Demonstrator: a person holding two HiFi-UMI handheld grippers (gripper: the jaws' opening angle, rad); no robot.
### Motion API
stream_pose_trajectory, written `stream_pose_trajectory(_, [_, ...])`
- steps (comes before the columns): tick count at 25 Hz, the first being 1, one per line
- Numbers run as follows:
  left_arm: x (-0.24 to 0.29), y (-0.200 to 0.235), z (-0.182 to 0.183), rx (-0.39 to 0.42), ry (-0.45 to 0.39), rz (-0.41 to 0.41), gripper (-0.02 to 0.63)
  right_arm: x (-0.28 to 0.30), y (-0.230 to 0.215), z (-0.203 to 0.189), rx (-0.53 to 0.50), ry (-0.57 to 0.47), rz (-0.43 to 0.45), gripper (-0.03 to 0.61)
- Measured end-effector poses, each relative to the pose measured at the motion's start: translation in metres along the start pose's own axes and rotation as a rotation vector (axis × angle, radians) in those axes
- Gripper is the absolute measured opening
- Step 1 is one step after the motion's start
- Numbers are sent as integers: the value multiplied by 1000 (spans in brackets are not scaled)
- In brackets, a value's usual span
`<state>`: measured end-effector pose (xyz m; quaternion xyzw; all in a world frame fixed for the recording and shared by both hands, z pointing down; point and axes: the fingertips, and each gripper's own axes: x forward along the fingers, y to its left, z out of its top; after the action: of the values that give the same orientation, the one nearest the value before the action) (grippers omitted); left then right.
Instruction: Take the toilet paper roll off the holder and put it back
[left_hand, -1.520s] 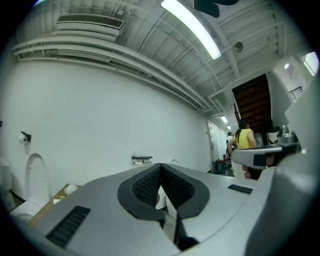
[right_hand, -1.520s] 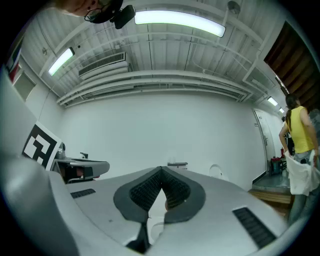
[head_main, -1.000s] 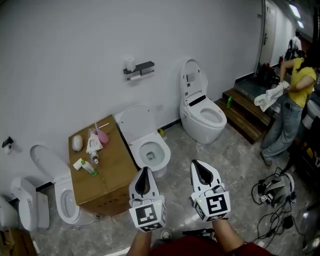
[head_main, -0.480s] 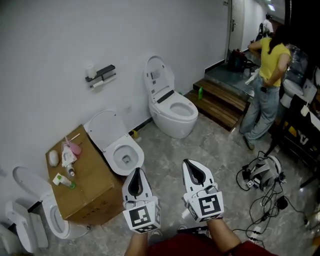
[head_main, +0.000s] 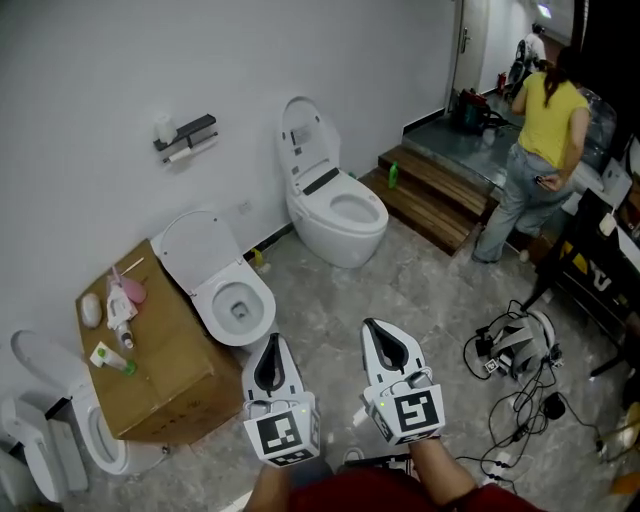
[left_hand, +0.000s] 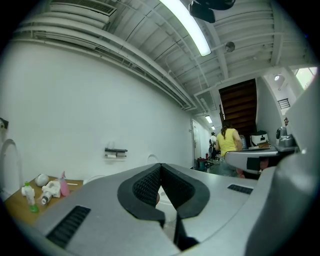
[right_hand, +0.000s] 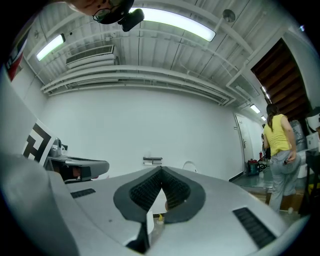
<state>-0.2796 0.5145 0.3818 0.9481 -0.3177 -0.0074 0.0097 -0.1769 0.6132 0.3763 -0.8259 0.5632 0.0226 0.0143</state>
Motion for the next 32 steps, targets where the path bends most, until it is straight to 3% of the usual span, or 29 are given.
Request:
stream_pose_trajectory(19, [140,204,15,-37,-52,86,15,239,97,-3,-42,-1,92,11])
stream_pose_trajectory(26, [176,232,19,-30,-59,74,15,282,106,-3,-58,-3,96,11])
stream_pose_trajectory(32, [222,226,5,-14,-27,71,15,317,76,-19,-50,-10,76,11])
